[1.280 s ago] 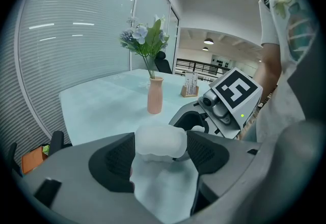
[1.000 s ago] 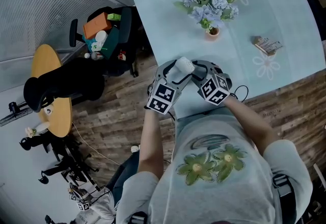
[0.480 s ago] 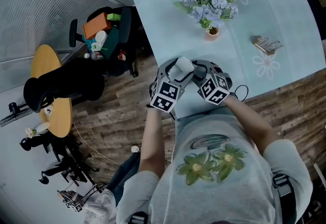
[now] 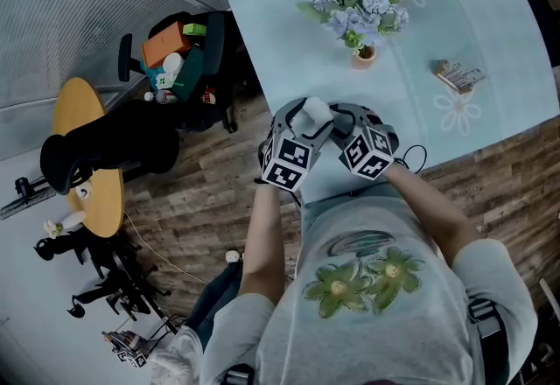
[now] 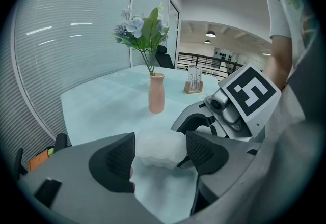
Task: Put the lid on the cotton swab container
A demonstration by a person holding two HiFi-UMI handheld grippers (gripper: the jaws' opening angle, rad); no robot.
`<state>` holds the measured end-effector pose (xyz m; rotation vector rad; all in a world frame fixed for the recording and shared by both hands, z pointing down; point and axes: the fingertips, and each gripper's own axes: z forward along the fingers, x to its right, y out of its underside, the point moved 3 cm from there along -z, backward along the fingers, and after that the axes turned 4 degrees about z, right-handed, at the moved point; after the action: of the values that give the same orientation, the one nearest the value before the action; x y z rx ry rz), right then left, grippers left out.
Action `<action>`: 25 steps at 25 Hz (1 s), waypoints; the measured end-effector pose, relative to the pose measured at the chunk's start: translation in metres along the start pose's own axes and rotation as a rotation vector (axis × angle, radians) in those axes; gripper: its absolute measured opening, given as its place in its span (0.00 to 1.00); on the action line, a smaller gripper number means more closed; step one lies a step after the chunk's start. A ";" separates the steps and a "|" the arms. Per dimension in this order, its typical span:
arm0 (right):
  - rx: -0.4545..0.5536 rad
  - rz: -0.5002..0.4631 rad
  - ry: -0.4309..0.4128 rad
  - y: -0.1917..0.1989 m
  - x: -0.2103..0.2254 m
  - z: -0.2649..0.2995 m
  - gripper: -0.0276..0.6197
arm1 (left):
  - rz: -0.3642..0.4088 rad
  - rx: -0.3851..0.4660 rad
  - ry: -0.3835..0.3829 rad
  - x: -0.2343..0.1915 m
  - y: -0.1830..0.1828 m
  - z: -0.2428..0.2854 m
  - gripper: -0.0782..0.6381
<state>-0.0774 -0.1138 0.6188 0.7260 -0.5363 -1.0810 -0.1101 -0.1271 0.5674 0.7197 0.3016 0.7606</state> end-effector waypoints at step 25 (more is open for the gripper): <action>-0.006 -0.002 -0.001 0.001 -0.001 0.001 0.35 | 0.021 -0.107 0.003 0.001 0.001 0.007 0.55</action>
<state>-0.0780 -0.1128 0.6200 0.7208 -0.5332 -1.0840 -0.1064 -0.1294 0.5736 0.6213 0.2542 0.7916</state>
